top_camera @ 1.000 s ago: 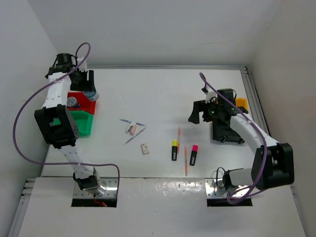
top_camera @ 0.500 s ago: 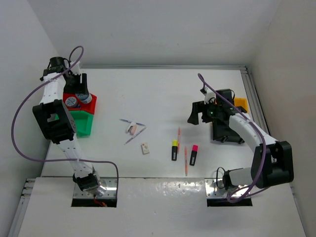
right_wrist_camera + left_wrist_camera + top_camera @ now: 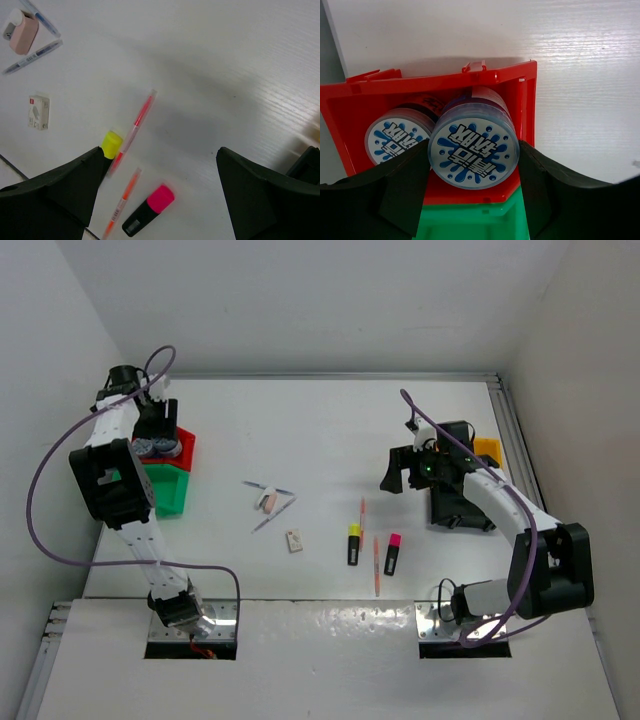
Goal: Sort the stationery into containers
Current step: Place the stationery in the storage box.
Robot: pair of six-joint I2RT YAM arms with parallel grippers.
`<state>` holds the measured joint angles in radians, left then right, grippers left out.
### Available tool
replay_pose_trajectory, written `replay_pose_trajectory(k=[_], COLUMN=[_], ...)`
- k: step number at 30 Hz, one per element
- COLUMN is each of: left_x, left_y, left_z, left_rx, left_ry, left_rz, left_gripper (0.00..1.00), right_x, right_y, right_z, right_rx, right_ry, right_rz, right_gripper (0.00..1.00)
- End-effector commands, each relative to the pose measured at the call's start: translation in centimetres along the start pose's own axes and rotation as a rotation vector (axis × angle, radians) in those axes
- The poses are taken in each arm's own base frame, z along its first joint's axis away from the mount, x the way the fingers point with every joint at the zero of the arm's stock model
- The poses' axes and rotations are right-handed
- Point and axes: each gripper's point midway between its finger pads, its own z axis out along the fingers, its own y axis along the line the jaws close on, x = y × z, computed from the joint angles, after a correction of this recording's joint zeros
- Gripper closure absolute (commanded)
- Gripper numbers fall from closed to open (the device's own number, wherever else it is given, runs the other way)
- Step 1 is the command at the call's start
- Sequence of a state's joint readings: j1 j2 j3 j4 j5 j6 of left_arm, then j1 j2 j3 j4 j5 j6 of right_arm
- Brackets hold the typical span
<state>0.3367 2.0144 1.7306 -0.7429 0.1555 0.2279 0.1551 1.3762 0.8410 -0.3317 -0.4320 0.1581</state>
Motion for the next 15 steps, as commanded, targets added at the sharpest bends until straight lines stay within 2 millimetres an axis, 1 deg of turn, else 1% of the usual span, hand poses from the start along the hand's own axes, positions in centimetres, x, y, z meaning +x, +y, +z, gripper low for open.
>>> replay_pose_trajectory(k=[1, 2, 8, 10, 13, 14, 15], left_x=[-2.2, -2.4, -1.6, -1.3, -1.2, -1.3, -1.4], left_y=[1.0, 0.9, 0.1, 0.2, 0.1, 0.1, 0.0], left_z=[-0.9, -1.0, -0.4, 0.0, 0.4, 0.4, 0.3], left_rx=[-0.074, -0.081, -0.101, -0.108, -0.113, -0.116, -0.119], left_ry=[-0.086, -0.091, -0.08, -0.078, -0.073, -0.075, -0.08], left_rz=[0.03, 0.036, 0.079, 0.082, 0.08, 0.079, 0.081], left_gripper=[0.87, 0.86, 0.86, 0.83, 0.63, 0.49, 0.43], right_x=[-0.3, -0.2, -0.2, -0.1, -0.1, -0.1, -0.1], right_y=[0.7, 0.7, 0.7, 0.8, 0.8, 0.7, 0.8], right_z=[0.1, 0.0, 0.0, 0.0, -0.1, -0.1, -0.1], right_rx=[-0.028, -0.029, -0.026, -0.027, -0.028, -0.026, -0.027], right_ry=[-0.007, -0.007, -0.006, -0.003, -0.003, -0.002, -0.003], right_rz=[-0.012, -0.013, -0.011, -0.011, -0.013, -0.011, -0.014], right_gripper=[0.07, 0.07, 0.07, 0.07, 0.07, 0.07, 0.07])
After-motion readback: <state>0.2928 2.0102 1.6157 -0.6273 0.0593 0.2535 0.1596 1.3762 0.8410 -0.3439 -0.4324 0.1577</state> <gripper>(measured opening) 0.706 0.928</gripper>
